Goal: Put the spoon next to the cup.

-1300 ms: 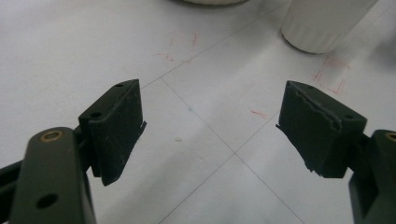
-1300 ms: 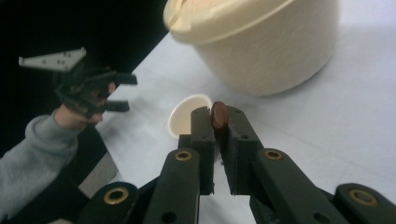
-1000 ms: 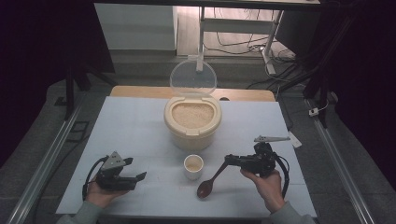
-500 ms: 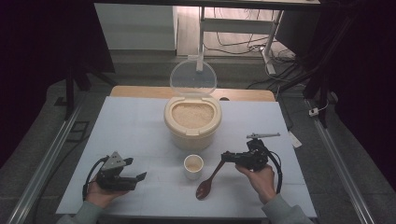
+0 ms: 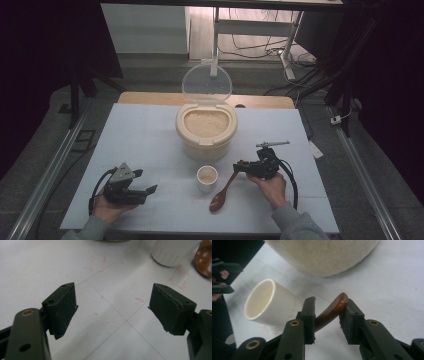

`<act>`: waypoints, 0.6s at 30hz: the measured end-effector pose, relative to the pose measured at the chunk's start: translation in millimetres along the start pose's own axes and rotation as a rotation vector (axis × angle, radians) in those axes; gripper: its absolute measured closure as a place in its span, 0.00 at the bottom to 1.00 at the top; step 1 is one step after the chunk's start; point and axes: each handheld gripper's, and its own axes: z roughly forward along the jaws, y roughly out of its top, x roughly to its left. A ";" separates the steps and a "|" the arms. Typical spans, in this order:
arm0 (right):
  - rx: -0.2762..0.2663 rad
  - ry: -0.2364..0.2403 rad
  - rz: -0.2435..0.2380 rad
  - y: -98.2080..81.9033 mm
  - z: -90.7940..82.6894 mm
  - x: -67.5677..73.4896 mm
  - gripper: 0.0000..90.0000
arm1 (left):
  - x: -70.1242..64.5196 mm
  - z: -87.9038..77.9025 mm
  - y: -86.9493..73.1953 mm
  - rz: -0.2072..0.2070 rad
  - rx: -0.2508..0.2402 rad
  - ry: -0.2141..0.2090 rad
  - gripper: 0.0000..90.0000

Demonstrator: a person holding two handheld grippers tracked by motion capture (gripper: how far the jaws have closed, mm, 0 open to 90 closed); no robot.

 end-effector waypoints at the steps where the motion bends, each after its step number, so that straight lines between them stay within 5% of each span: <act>1: 0.004 -0.007 -0.002 0.0 1.6 -0.1 0.72 | 0.0 0.2 0.0 0.000 0.001 0.000 0.24; 9: 0.012 -0.080 -0.053 -0.8 9.7 0.6 0.65 | -0.3 0.1 -0.3 0.001 0.002 -0.001 0.24; 14: 0.012 -0.167 -0.105 -1.1 11.9 4.0 0.57 | -0.2 -0.6 -0.3 -0.001 -0.001 0.000 0.24; 18: 0.004 -0.180 -0.107 -0.8 13.3 3.3 0.54 | -1.0 -0.8 -0.4 -0.002 -0.002 0.000 0.24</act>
